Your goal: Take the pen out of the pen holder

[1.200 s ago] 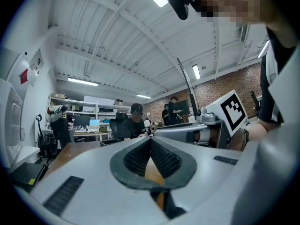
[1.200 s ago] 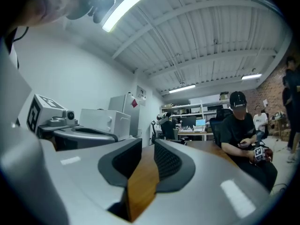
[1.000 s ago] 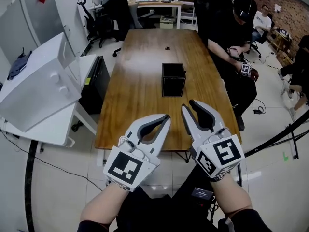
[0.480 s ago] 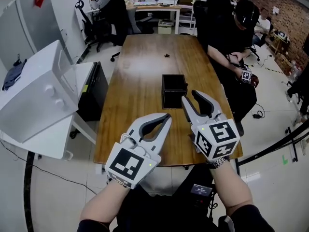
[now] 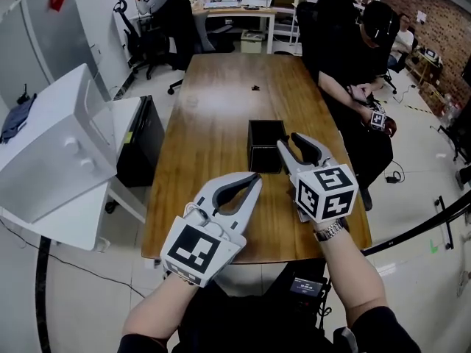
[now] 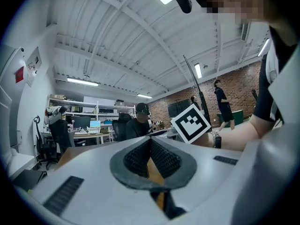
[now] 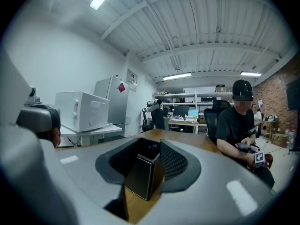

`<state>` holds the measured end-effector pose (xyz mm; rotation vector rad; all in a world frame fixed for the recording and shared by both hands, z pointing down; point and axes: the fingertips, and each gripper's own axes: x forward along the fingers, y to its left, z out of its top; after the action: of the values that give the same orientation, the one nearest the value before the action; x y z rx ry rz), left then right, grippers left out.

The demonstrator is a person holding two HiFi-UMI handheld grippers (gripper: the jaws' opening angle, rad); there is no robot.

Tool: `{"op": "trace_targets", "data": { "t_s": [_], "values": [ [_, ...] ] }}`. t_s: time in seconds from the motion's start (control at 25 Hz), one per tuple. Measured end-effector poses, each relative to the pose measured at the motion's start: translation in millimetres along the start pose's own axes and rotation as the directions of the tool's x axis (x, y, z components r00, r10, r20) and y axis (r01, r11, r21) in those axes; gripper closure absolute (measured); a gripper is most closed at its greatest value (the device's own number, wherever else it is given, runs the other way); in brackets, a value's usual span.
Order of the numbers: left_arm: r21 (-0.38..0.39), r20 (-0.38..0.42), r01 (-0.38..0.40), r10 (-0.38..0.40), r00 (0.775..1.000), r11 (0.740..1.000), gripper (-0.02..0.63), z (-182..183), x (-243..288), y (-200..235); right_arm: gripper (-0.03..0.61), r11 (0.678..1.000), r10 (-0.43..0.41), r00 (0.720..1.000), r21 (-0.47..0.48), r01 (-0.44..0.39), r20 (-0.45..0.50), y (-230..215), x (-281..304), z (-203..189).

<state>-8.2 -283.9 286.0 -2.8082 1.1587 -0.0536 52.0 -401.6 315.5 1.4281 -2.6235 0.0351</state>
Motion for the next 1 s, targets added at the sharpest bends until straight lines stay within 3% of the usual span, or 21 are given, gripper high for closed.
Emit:
{"op": "trace_targets", "data": {
  "t_s": [0.32, 0.4, 0.48, 0.72, 0.88, 1.0],
  "values": [
    [-0.006, -0.01, -0.002, 0.002, 1.0, 1.0, 0.621, -2, 3, 0, 0.486, 0.998, 0.029, 0.999, 0.051, -0.027, -0.038, -6, 12, -10],
    [0.004, -0.005, -0.001, 0.001, 1.0, 1.0, 0.623, 0, 2, -1, 0.523, 0.998, 0.028, 0.999, 0.056, -0.026, -0.032, -8, 12, -9],
    [0.031, 0.008, 0.001, -0.001, 1.0, 1.0, 0.622, 2, 2, -1, 0.519, 0.998, 0.024, 1.0, 0.055, -0.023, -0.02, -8, 11, -6],
    [0.03, 0.01, -0.004, 0.004, 1.0, 1.0, 0.622, 8, -3, -3, 0.518, 1.0, 0.009, 0.998, 0.028, -0.011, 0.059, -5, -2, 21],
    [0.071, 0.035, -0.005, 0.003, 0.999, 0.997, 0.622, 17, -9, -7, 0.518, 1.0, -0.002, 0.991, -0.004, 0.002, 0.131, 2, -20, 47],
    [0.037, 0.025, -0.012, 0.011, 1.0, 0.999, 0.623, 19, -17, -15, 0.518, 0.999, -0.004, 0.984, -0.04, 0.011, 0.181, 12, -38, 64]
  ]
}}
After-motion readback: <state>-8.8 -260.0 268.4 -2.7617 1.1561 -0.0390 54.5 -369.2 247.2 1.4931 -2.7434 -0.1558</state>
